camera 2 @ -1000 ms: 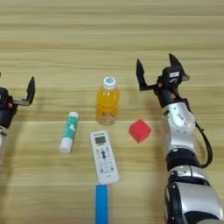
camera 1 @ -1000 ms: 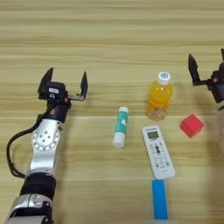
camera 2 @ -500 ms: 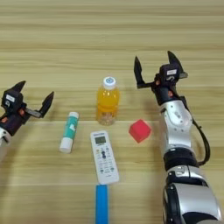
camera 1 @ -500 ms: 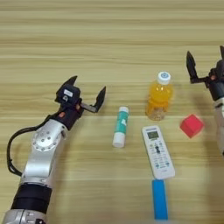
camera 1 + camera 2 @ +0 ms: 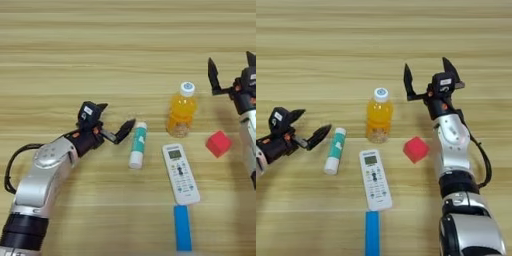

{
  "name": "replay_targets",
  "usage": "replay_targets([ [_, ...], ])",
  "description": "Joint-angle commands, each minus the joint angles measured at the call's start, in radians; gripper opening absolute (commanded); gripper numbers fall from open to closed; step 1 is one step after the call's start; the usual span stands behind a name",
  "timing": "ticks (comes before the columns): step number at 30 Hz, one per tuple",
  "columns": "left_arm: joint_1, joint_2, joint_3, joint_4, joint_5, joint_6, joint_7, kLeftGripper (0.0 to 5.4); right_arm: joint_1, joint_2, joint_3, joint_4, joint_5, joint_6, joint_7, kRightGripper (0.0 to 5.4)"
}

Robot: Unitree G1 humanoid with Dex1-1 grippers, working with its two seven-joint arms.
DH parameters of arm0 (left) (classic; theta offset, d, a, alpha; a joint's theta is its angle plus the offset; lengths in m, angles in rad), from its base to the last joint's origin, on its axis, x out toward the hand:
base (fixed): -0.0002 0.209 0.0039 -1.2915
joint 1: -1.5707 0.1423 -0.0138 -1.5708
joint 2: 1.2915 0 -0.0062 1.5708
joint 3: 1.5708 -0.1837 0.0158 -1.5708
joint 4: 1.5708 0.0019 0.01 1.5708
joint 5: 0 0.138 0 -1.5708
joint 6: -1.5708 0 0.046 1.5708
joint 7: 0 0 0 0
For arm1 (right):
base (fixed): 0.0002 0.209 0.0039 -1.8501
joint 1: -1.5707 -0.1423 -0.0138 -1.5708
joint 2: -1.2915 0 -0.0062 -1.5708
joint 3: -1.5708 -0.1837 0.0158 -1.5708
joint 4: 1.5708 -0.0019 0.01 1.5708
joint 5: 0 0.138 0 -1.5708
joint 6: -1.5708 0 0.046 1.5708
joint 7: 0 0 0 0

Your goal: Move the objects on the table

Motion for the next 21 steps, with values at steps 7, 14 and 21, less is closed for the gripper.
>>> replay_targets([
  [7, -0.011, 0.091, -0.069, -0.043, 0.015, 0.08, -0.097, 5.4, 0.011, 0.002, 0.001, -0.021, -0.005, 0.03, -0.015, 5.38],
  [14, -0.088, 0.128, -0.142, -0.014, 0.05, 0.099, -0.154, 5.4, 0.012, 0.004, 0.004, -0.025, -0.005, 0.034, -0.022, 5.38],
  [21, -0.149, 0.112, -0.193, 0.01, 0.089, 0.141, -0.141, 5.4, 0.017, 0.009, 0.009, -0.038, -0.007, 0.038, -0.028, 5.38],
])
